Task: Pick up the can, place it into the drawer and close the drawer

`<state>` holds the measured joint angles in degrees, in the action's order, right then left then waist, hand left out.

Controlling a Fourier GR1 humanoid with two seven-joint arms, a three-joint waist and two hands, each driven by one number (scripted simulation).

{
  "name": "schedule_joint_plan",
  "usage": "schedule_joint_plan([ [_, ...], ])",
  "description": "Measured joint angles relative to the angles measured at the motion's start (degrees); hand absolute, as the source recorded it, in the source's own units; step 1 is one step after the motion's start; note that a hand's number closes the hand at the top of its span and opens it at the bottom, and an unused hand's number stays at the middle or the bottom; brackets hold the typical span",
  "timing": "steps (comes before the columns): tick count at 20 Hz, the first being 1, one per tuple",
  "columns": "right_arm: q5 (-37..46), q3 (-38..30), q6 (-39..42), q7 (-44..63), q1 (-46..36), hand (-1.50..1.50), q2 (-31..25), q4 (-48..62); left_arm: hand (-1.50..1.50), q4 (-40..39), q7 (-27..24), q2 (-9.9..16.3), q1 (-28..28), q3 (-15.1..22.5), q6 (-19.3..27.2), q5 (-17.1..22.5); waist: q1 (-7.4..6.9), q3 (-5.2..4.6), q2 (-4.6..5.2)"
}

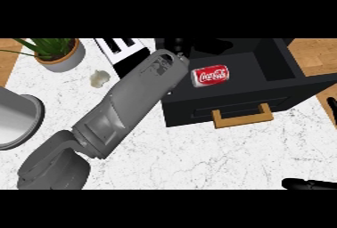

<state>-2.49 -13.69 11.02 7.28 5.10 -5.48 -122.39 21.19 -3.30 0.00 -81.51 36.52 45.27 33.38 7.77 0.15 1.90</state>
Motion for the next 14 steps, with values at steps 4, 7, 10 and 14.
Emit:
schedule_joint_plan([
  [4,5.4,1.1,-0.4,-1.0,-0.5,-1.5,-1.8,-2.7,-1.5,0.2,-0.7,0.0,-0.1,-0.7,0.0,1.8,-0.57,-0.05,-0.1],
  [7,9.7,2.6,-0.3,-3.0,-0.5,-1.5,-2.7,-3.4,-1.5,1.0,-0.7,0.0,-0.3,-0.8,0.2,3.2,-0.84,-0.05,-0.19],
  [10,13.6,4.0,-0.2,-4.4,-0.9,-1.5,-3.9,-4.0,-1.5,1.8,-1.3,0.0,-0.8,-1.4,0.5,4.7,-1.55,-0.06,-0.36],
  [14,19.2,5.3,-0.2,-5.6,-1.9,-1.5,-6.0,-4.1,-1.5,2.4,-3.2,0.0,-0.7,-2.2,0.8,6.3,-2.39,-0.07,-0.5],
])
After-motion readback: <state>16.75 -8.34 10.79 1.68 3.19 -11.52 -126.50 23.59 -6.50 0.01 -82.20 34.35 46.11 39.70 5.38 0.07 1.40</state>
